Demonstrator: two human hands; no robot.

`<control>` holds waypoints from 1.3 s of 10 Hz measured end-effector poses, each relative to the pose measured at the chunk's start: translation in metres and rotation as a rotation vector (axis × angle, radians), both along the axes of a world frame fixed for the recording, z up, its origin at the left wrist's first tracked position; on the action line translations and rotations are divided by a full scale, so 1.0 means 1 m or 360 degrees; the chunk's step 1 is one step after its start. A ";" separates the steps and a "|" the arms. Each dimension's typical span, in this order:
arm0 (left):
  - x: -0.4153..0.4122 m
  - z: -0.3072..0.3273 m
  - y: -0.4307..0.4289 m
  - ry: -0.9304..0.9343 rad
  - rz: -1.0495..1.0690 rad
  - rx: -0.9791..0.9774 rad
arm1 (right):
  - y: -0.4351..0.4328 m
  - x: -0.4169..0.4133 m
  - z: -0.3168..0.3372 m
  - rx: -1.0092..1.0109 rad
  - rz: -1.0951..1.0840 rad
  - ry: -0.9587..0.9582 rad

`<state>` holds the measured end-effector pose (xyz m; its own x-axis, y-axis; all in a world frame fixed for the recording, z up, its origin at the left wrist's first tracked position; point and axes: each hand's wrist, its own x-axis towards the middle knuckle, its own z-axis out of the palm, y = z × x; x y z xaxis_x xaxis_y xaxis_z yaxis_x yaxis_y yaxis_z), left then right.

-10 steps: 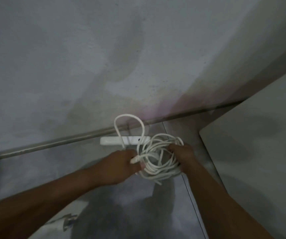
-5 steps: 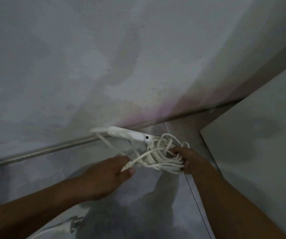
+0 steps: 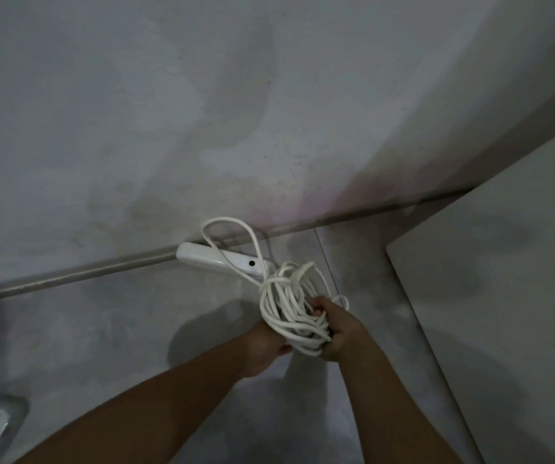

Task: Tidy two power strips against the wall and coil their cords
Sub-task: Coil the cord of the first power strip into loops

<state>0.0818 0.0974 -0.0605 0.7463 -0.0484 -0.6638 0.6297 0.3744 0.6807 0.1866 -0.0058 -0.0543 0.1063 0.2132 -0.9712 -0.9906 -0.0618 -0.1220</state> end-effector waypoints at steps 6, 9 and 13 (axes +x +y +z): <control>0.011 -0.022 0.008 -0.0032 0.0284 -0.0494 | 0.000 0.016 0.000 -0.0319 0.1646 -0.2182; 0.016 0.005 0.006 0.0384 0.0512 -0.0501 | 0.001 0.046 0.015 -0.0012 0.2430 -0.1943; 0.007 -0.005 -0.040 -0.0309 0.0824 0.0855 | 0.005 0.038 0.022 0.0077 0.2463 -0.2075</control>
<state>0.0885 0.0572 -0.0655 0.6916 0.6305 -0.3523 0.3150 0.1757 0.9327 0.2242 -0.0006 -0.0323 0.3390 0.8133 -0.4728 0.5444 -0.5795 -0.6065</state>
